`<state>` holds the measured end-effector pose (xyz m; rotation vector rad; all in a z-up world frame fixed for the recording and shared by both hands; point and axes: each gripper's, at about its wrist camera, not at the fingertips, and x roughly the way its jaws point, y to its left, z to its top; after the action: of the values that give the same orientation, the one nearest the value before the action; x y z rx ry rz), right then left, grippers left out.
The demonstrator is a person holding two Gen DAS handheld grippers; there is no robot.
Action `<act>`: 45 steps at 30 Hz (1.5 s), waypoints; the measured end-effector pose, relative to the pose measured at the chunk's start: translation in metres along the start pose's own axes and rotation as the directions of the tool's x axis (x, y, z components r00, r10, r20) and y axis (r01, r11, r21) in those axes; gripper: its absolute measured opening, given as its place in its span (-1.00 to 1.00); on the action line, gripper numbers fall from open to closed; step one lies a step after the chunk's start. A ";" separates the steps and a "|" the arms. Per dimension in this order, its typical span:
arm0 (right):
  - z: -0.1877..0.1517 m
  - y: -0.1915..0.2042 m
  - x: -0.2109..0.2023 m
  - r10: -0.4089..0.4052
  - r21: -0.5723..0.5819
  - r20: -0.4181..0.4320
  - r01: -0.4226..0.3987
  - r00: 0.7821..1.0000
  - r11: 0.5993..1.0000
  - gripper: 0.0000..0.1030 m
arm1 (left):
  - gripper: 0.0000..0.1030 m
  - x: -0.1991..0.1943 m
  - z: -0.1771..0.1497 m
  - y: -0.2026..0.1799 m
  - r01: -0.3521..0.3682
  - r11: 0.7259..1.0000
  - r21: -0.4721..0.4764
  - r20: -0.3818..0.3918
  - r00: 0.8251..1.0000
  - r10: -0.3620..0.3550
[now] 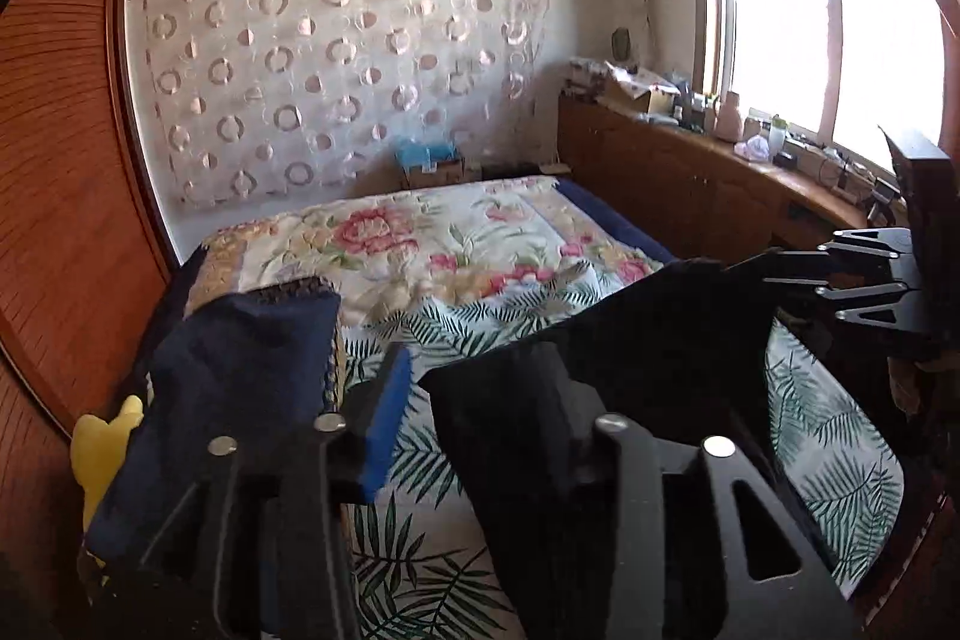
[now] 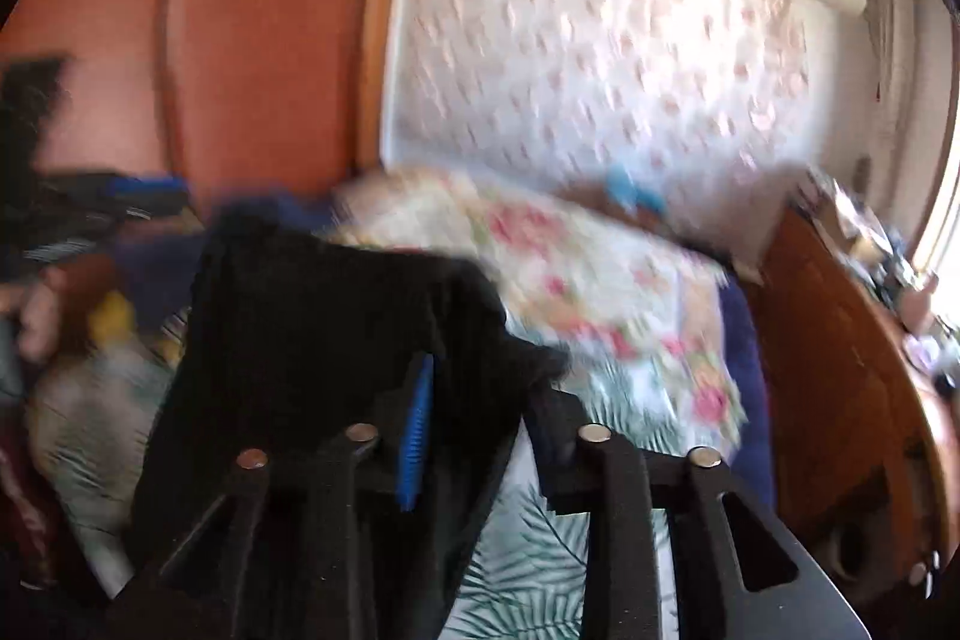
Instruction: Fold small clothes
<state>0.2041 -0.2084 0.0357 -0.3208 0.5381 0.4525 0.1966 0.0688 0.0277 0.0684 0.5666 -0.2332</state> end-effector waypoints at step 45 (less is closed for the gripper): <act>-0.004 -0.058 0.113 0.045 0.366 -0.073 -0.015 0.996 0.930 -0.95 | 0.52 0.003 -0.110 -0.025 0.098 0.988 -0.117 -0.155 0.981 -0.115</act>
<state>0.3175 -0.2230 -0.0207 0.0282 0.6935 0.3609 0.1360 0.0579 -0.0667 -0.0496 0.7446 -0.3023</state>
